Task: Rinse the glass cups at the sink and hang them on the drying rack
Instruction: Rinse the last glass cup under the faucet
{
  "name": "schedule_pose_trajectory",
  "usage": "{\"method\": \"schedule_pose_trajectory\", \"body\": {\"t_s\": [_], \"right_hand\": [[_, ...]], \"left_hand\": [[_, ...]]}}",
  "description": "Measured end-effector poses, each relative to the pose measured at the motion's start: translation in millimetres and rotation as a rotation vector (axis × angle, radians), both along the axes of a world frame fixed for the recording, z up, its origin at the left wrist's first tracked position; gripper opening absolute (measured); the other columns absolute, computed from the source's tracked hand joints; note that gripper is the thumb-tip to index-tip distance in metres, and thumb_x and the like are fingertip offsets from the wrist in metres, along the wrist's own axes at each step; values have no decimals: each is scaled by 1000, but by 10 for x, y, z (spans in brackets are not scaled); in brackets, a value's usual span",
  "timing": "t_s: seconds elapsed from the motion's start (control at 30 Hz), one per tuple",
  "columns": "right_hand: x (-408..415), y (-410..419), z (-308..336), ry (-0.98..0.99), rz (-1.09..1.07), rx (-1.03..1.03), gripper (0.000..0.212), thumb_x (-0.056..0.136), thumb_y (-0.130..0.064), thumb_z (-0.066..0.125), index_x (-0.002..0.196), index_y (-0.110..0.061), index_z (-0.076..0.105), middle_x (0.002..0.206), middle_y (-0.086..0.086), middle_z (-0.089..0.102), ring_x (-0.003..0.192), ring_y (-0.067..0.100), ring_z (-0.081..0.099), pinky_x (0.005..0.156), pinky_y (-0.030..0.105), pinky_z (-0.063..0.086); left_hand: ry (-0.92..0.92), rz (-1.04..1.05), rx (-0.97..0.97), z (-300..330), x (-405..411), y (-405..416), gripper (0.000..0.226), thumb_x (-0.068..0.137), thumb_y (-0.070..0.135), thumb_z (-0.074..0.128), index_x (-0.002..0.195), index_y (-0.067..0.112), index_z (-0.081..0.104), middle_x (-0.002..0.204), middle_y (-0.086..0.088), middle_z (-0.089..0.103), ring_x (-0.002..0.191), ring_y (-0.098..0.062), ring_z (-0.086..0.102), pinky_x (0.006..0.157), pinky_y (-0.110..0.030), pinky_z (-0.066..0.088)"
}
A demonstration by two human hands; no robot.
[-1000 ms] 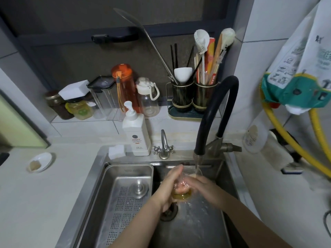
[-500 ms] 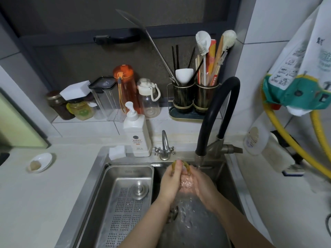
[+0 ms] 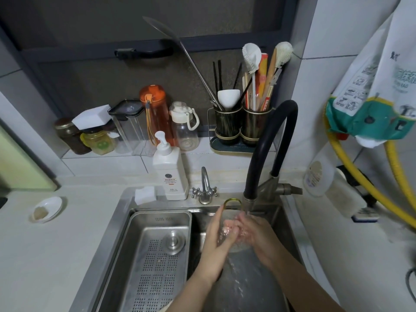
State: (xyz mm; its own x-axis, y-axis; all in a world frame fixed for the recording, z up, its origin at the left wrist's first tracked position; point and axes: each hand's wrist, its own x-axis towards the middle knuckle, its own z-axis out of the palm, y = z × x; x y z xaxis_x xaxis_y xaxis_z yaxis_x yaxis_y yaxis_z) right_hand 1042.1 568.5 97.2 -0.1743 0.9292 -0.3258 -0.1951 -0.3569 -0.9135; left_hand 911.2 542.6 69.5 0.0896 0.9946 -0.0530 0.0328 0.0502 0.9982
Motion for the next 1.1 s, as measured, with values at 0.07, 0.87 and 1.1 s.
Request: {"method": "schedule_pose_trajectory", "body": {"t_s": [0.07, 0.87, 1.1], "right_hand": [[-37, 30, 21, 86, -45, -52, 32, 96, -27, 45, 97, -3, 67, 104, 19, 71, 90, 24, 71, 81, 40, 53], [43, 5, 142, -533, 640, 273, 82, 82, -3, 60, 136, -44, 14, 126, -30, 42, 104, -25, 45, 88, 6, 41], [-6, -73, 124, -646, 689, 297, 59, 88, -22, 61, 138, -35, 33, 126, -27, 48, 111, -19, 46, 108, 24, 39]], "left_hand": [[29, 39, 26, 60, 18, 20, 53, 85, 48, 61, 134, 52, 38, 138, 28, 41, 128, 14, 35, 104, -12, 29], [-272, 117, -528, 99, 18, 306, 55, 81, 56, 61, 111, 10, 64, 97, -10, 74, 88, -27, 72, 71, -38, 58], [-261, 145, -560, 152, -50, 309, 53, 82, 57, 58, 100, 8, 68, 86, -17, 74, 78, -29, 72, 66, -36, 58]]}}
